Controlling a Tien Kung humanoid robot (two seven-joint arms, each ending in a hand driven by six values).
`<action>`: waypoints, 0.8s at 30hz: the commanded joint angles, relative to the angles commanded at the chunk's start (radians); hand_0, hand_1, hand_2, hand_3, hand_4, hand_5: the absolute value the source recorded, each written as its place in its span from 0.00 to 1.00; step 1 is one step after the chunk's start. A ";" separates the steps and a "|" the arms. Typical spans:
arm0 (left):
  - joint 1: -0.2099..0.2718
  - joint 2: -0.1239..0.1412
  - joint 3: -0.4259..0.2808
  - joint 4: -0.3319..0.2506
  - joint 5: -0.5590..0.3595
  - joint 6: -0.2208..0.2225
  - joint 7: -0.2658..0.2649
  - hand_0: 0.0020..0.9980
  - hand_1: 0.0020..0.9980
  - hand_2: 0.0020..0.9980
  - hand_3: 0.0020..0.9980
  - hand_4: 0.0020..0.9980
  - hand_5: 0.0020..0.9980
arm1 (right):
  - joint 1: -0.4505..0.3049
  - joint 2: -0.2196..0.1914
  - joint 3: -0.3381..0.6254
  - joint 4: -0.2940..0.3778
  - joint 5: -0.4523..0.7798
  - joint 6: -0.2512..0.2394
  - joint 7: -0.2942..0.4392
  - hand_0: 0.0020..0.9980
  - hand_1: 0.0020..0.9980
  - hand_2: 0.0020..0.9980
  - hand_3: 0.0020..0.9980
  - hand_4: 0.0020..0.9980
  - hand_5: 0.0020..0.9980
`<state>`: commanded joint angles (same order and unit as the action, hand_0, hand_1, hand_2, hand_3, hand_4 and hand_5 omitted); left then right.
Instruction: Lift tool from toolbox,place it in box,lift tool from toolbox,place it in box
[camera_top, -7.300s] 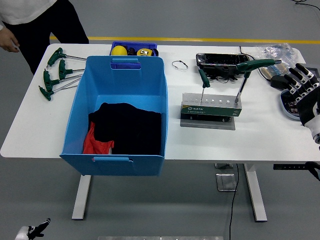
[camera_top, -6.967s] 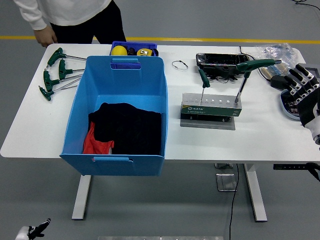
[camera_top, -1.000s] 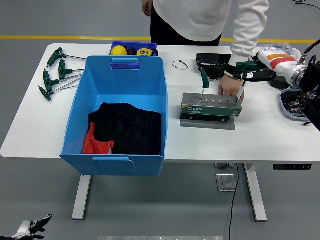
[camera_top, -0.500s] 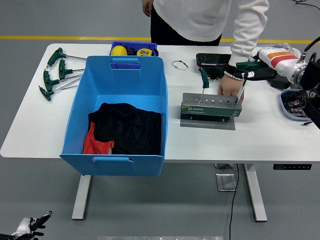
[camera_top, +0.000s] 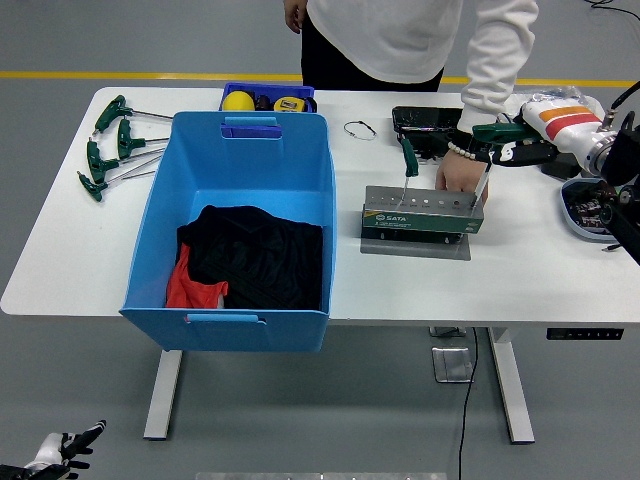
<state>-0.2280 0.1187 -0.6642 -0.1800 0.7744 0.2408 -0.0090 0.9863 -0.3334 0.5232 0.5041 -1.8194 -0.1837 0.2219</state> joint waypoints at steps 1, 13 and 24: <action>0.000 0.000 -0.001 0.000 0.001 0.000 0.000 0.62 0.57 0.67 0.70 0.74 0.71 | -0.001 0.001 0.001 -0.001 0.000 -0.007 0.002 0.09 0.03 0.08 0.14 1.00 0.91; 0.000 0.002 -0.015 0.000 0.016 -0.003 0.003 0.62 0.56 0.67 0.70 0.74 0.71 | -0.003 0.001 0.014 -0.006 -0.013 -0.082 0.028 0.06 0.00 0.01 0.03 1.00 0.75; 0.003 0.003 -0.019 0.000 0.019 -0.004 0.004 0.61 0.56 0.67 0.70 0.74 0.71 | -0.002 -0.002 0.017 -0.006 0.008 -0.142 0.051 0.03 0.00 0.00 0.00 1.00 0.73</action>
<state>-0.2249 0.1216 -0.6832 -0.1800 0.7936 0.2371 -0.0052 0.9840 -0.3354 0.5397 0.4982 -1.8114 -0.3259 0.2731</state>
